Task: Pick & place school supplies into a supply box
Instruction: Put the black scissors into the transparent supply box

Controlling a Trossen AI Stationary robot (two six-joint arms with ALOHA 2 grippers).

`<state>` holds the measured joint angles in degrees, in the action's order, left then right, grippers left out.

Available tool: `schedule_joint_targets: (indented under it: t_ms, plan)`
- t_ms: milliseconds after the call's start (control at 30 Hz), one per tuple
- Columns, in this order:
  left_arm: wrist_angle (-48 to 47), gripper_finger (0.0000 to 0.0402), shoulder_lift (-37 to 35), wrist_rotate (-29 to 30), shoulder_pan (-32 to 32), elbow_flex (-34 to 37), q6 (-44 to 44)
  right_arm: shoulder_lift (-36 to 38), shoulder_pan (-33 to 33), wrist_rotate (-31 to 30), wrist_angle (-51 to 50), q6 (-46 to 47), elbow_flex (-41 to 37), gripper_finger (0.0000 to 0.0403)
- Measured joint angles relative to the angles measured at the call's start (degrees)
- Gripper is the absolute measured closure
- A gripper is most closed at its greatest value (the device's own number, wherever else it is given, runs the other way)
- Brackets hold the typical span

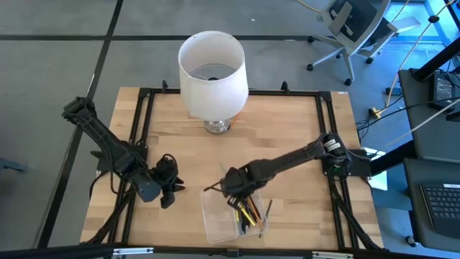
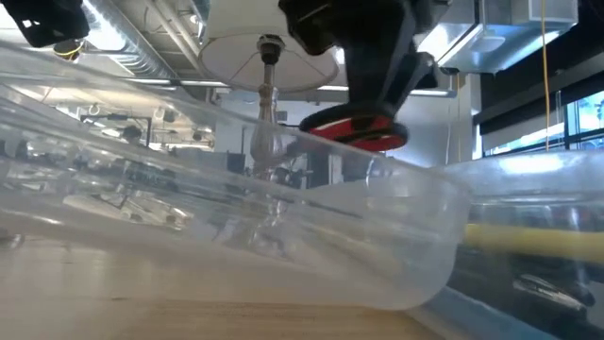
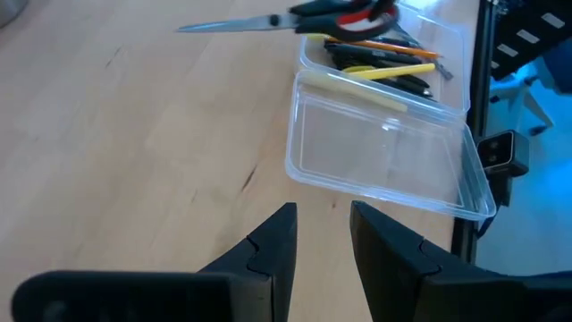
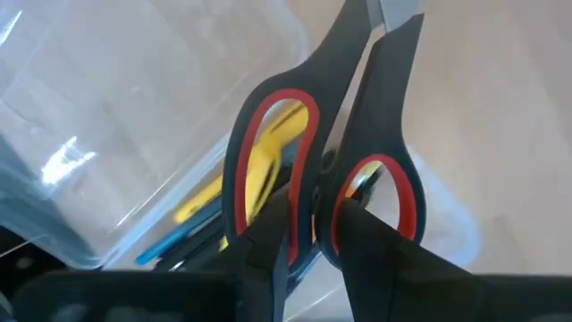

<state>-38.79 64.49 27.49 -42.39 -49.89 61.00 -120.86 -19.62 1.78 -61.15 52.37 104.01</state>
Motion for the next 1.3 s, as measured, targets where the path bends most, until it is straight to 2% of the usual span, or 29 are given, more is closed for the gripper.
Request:
schedule_joint_targets:
  t_ms: [667, 933, 1033, 1300]
  plan:
    - [0.02, 0.0302, 0.00, 0.07, -0.26, 0.02, 0.80, 0.02, -11.63, 0.11, 0.40, 21.17, 0.04, 0.0319]
    - [0.02, 0.0302, 0.00, 1.90, -0.26, 0.01, 0.78, 0.02, -16.34, -0.57, 4.06, 22.34, -0.33, 0.0319]
    - [0.03, 0.0302, 0.00, 2.01, -0.26, 0.02, 0.80, -0.08, -16.70, -3.23, 4.04, 22.97, -0.33, 0.0319]
    - [0.07, 0.0302, 0.00, 2.03, -0.26, 0.01, 0.80, -3.04, -16.62, -3.20, 3.85, 21.38, -0.44, 0.0319]
